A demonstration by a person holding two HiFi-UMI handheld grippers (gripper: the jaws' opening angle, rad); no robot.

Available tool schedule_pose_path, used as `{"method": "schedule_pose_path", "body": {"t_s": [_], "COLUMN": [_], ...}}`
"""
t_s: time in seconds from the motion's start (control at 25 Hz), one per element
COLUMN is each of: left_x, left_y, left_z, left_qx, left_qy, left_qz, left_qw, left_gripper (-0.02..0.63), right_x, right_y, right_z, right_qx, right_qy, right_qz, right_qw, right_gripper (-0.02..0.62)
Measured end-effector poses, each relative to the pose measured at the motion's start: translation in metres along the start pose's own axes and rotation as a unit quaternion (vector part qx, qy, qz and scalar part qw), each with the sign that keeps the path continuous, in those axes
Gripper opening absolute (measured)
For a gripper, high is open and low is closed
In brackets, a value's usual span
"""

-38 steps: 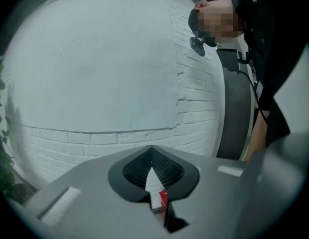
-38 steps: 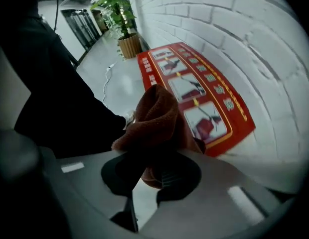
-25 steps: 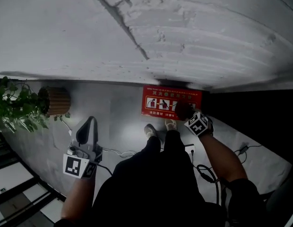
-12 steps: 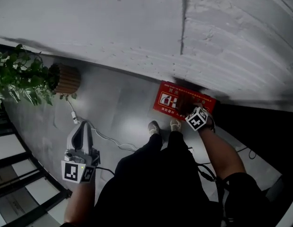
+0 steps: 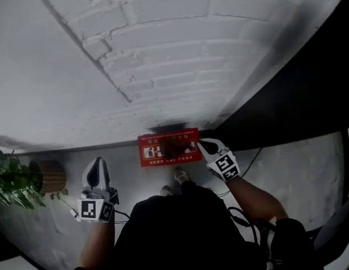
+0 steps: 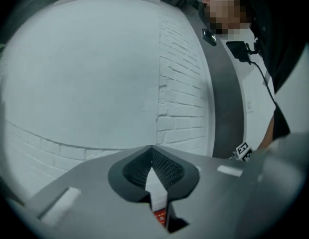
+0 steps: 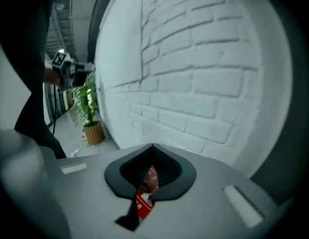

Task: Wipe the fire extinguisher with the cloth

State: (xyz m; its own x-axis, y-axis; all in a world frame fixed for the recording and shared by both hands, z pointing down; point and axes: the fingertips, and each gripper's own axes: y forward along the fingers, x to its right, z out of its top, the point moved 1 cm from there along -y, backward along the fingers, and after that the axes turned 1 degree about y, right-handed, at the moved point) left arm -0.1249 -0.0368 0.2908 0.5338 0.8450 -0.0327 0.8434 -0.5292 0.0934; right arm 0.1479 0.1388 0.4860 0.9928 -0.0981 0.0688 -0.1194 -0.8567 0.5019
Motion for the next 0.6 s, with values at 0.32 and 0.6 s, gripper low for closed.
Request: {"method": "schedule_pose_path", "body": {"t_s": [0.32,0.6], "left_x": [0.034,0.035], "left_y": [0.071,0.051], "left_z": [-0.018,-0.04], "left_qx": [0.004,-0.01], "left_qy": [0.039,0.026], "left_qz": [-0.119,-0.131], "left_qw": [0.9922,0.991], "left_gripper": [0.0,0.0], "right_x": [0.011,-0.002], "right_y": [-0.086,-0.097], "right_z": [0.101,0.084], "right_qx": [0.144,0.152], "right_qy": [0.092,0.125], "right_qz": [-0.135,-0.19], "right_qw": [0.976,0.962], "right_gripper": [0.0,0.0]}}
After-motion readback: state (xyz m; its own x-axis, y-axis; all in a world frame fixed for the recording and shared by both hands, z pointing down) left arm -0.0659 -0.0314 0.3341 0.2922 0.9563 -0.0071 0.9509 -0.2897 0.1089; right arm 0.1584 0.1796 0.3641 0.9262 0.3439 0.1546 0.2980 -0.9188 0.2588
